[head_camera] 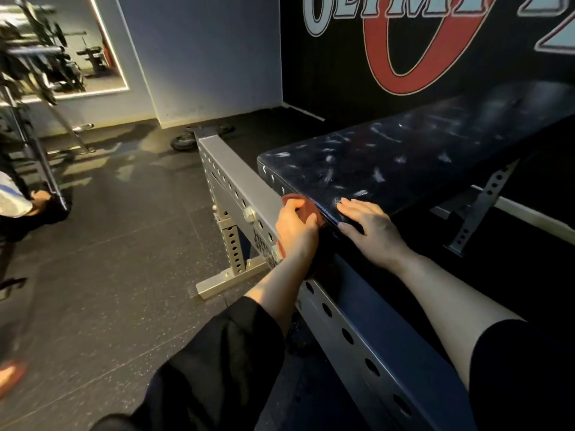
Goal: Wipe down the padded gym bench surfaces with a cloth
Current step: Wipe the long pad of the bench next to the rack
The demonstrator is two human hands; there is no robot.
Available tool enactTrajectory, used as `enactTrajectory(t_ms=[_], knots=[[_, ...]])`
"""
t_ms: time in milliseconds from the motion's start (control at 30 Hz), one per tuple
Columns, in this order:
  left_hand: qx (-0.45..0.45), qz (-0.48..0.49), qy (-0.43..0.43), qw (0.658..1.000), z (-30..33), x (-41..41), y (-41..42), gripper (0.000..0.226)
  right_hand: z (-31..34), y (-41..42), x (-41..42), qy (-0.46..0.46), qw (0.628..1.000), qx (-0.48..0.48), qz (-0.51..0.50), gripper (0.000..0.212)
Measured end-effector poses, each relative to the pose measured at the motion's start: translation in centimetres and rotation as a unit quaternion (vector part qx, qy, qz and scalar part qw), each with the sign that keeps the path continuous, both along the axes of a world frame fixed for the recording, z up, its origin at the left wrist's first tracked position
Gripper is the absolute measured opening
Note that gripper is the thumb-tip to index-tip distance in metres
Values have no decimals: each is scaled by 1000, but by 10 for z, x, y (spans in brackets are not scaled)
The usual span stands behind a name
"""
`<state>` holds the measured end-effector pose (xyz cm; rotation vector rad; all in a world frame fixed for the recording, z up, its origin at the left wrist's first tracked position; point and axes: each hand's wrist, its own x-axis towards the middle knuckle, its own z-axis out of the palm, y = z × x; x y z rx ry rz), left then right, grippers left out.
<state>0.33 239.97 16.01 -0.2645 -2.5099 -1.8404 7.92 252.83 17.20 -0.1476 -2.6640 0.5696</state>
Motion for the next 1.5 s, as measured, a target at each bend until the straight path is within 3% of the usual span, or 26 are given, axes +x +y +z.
enactTrajectory(t_ms=[100, 200, 300, 400, 533, 633, 733, 900, 1100, 1167, 1300, 1500], knots=[[-42, -14, 16, 999, -11, 1, -7, 24, -1, -1, 1, 2, 1000, 0, -3, 45], [32, -22, 68, 997, -2, 16, -4, 27, -2, -1, 1, 5, 1000, 2, -5, 45], [25, -11, 120, 992, -6, 23, 5, 29, -3, -1, 0, 8, 1000, 3, -7, 45], [-15, -12, 82, 996, -2, 12, 2, 29, -3, -2, 0, 3, 1000, -1, -9, 44], [-36, 6, -33, 999, 6, -2, -7, 35, -4, -4, 1, -5, 1000, 1, -16, 46], [-36, -53, 39, 997, -1, 22, -6, 26, -6, -4, 0, 13, 1000, 4, -18, 45], [-5, -41, 112, 993, -19, 54, -5, 19, -8, -5, 0, 17, 1000, 11, -18, 44], [61, 51, -88, 993, -3, 8, 5, 22, -4, -5, 0, -10, 1000, 12, -15, 47], [20, -20, 80, 996, -23, 43, 2, 18, -8, -4, 0, 13, 1000, 16, -16, 45], [32, 1, 66, 997, -20, 29, 3, 17, -7, -4, 1, 2, 1000, 20, -10, 46], [76, 56, -69, 993, -1, -1, 8, 15, -3, -2, 2, -18, 1000, 17, 0, 48], [46, -14, 38, 998, -17, 40, 1, 18, -6, -1, 1, 0, 999, 38, 6, 47]])
